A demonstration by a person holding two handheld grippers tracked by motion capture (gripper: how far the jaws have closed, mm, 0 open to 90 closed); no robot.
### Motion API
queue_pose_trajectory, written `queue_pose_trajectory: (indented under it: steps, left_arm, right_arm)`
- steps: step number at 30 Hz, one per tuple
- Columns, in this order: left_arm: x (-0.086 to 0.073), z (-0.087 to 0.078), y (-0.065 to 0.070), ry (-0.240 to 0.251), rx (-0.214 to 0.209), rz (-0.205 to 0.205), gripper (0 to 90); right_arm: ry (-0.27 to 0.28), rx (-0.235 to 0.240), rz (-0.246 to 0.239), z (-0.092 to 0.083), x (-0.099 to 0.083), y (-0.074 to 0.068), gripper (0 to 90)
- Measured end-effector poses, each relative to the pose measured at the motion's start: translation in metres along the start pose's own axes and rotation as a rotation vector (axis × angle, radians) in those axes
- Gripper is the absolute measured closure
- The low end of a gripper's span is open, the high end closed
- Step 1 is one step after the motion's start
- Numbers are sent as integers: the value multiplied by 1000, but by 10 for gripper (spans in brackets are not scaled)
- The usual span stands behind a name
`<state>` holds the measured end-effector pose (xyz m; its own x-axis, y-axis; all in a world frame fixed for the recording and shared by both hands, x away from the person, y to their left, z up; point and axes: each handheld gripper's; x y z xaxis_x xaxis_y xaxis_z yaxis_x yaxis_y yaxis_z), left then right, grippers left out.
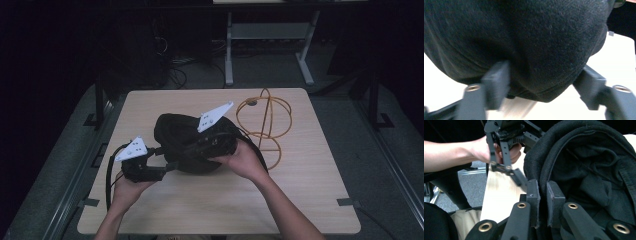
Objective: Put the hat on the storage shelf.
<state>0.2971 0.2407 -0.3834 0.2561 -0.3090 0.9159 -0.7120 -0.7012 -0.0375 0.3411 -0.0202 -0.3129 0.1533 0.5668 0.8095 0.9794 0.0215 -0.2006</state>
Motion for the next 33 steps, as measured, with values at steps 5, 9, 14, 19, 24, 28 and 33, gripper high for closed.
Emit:
queue_pose_trajectory:
  steps: [5,9,14,19,24,28,33]
  left_arm:
    - [10,3,3,24,3,50,648]
    - [19,3,3,33,2,76,789]
    - [27,0,5,32,25,108,841]
    - [38,-7,5,38,42,128,848]
    - [52,-14,3,48,59,159,852]
    - [63,-19,0,58,55,157,854]
    - [79,-23,0,49,60,200,854]
  right_arm:
    - [8,-2,-2,-3,3,-2,822]
    - [25,-5,-7,-7,3,-3,823]
    - [58,-13,5,-13,1,-2,818]
    - [96,-20,32,-17,-1,0,796]
    - [111,-34,39,-18,-3,0,772]
    - [109,-38,29,-20,-4,-2,773]
    - [118,-62,10,-22,-3,-9,723]
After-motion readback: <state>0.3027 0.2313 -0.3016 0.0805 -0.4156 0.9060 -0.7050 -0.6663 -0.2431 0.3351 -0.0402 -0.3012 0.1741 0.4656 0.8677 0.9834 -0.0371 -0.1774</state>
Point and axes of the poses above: each handheld gripper's, and its own axes: z roughly forward along the jaws, x roughly out of its top, y roughly to its right, and after that the axes turned 11 degrees about x, right-handed
